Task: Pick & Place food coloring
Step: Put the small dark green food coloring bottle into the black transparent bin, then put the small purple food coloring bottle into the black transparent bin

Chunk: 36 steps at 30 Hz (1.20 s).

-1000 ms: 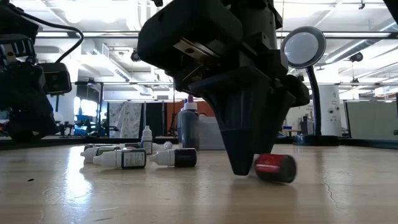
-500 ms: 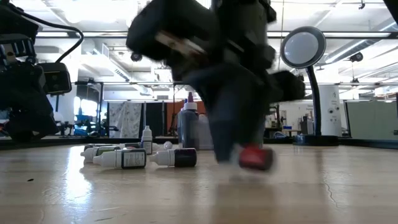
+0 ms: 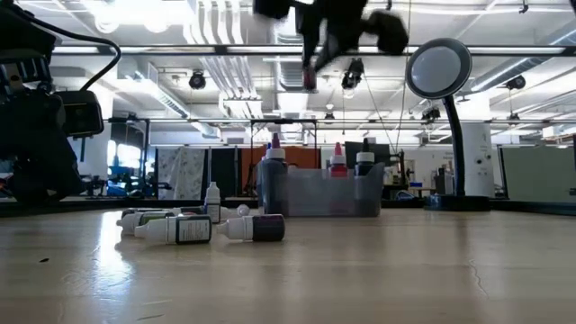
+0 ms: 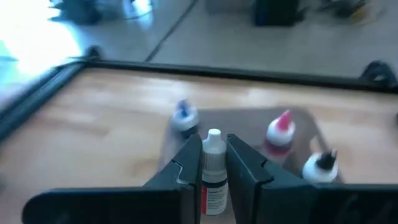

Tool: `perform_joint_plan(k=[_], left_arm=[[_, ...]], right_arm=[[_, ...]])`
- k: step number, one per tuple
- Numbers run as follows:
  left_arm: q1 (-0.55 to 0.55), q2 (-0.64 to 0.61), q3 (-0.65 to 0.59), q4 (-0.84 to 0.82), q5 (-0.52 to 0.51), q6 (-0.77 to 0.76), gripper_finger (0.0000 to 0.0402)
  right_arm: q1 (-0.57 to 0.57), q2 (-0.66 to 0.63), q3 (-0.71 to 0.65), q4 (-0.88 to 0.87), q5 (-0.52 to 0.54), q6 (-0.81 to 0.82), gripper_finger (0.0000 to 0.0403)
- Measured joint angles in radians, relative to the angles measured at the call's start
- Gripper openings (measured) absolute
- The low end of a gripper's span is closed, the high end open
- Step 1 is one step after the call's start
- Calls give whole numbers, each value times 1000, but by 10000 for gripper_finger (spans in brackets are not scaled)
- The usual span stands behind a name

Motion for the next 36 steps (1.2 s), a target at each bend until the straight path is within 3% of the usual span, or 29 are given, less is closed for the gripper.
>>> perform_joint_plan(k=[5, 13, 16, 22, 27, 30, 36], left_arm=[[0, 0, 0, 0, 0, 0, 151], [0, 0, 0, 0, 0, 0, 151], [0, 0, 0, 0, 0, 0, 151], [0, 0, 0, 0, 0, 0, 151], [0, 0, 0, 0, 0, 0, 151], [0, 0, 0, 0, 0, 0, 151], [0, 0, 0, 0, 0, 0, 151]], right_arm=[[-69, -3, -137, 91, 41, 28, 45], [-80, -32, -312, 105, 11, 425, 45], [-78, -83, -328, 118, -19, 436, 50], [-134, -218, -379, 286, -162, 139, 81], [-193, -267, -403, 489, -220, -143, 76], [-230, -268, -385, 499, -274, -247, 73], [-237, -273, -303, 501, -506, -526, 102]])
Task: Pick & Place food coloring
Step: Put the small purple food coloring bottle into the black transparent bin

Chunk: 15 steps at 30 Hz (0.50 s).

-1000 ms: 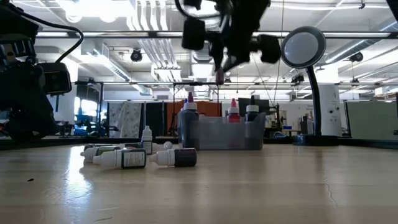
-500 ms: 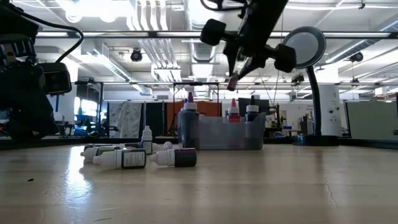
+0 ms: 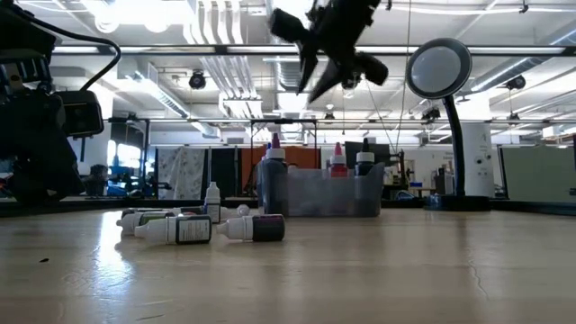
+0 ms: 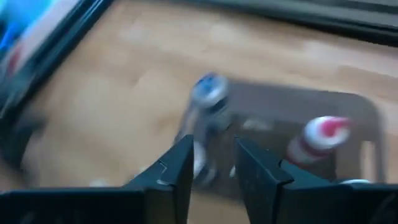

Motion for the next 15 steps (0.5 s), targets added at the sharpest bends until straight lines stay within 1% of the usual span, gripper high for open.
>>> perform_joint_plan(k=[4, 6, 7, 9, 12, 14, 15], left_arm=[[0, 0, 0, 0, 0, 0, 151], [0, 0, 0, 0, 0, 0, 151], [0, 0, 0, 0, 0, 0, 151], [1, 0, 0, 5, -11, 17, 151], [3, 3, 0, 65, -134, 86, 152], [3, 0, 0, 74, -218, 69, 152], [4, 0, 0, 72, -229, 35, 152]], right_arm=[[56, -1, 36, 1, -252, -336, 131], [90, -1, 34, 0, -373, -443, 143], [107, -1, 31, 0, -414, -462, 149], [136, 0, 29, -3, -457, -453, 159], [170, 0, 29, 0, -462, -351, 169], [189, 0, 29, -8, -461, -293, 172], [197, 0, 29, -15, -461, -280, 173]])
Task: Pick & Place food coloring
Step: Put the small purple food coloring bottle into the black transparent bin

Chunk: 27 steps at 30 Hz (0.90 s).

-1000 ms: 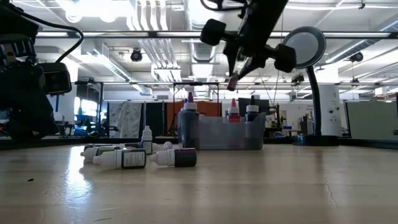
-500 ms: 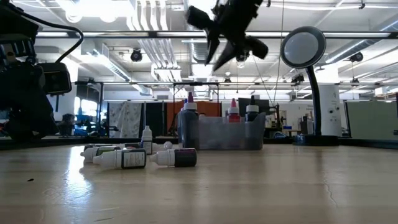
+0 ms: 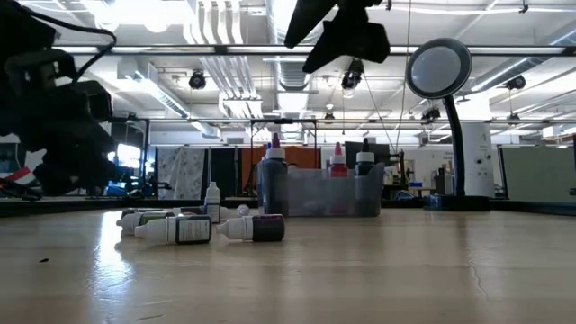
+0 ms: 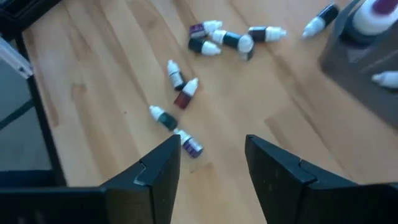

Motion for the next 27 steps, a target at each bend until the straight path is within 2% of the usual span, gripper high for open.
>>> perform_joint_plan(k=[5, 11, 14, 17, 20, 22, 25, 27], left_arm=[[-1, -1, 0, 16, -20, -186, 152], [0, -2, 0, 22, -259, -492, 152], [0, 1, 0, 23, -326, -540, 152], [0, -1, 0, 27, -364, -663, 151], [1, -1, 1, 57, -301, -649, 152], [0, 10, 26, 3, -178, -584, 151], [-3, 49, 136, -254, -18, -563, 146], [-6, 93, 234, -452, 6, -518, 141]], right_arm=[[16, 0, -5, -1, 4, 33, 173], [14, 0, -5, -1, 31, 13, 173], [15, 0, -5, -1, 30, -13, 173], [14, 1, -5, -4, 30, -38, 173], [14, 1, -6, -19, 30, -66, 173], [14, 1, -6, -58, 29, -78, 173], [14, 1, -6, -131, 30, -101, 173], [14, 1, -7, -167, 30, -121, 174]])
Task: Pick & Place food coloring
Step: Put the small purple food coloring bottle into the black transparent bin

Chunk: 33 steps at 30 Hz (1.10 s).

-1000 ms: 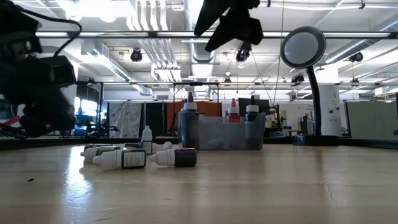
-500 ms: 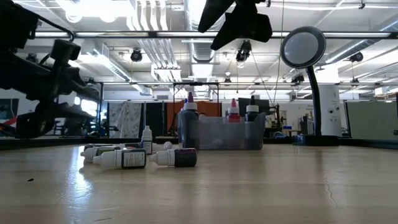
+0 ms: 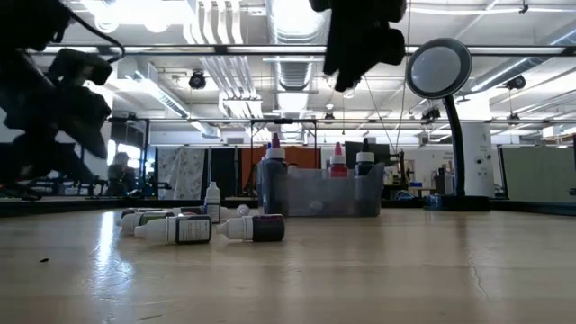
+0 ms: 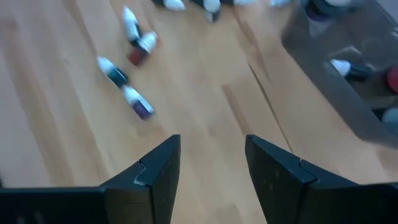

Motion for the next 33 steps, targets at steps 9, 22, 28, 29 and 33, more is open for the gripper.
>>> perform_joint_plan(k=[9, 22, 28, 29, 33], left_arm=[[0, 302, 263, -189, -22, 23, 138], [17, 724, 453, -178, -4, 82, 138], [20, 803, 482, -114, 1, 114, 138], [22, 812, 489, -113, 1, 123, 138], [39, 852, 504, -114, -6, 163, 138]], right_arm=[[0, 0, -24, -37, -1, 2, 174], [4, 1, -103, -46, -8, 45, 173], [9, 1, -106, -46, -8, 58, 173], [9, 1, -106, -46, -8, 59, 173], [9, 1, -108, -45, -7, 61, 173]])
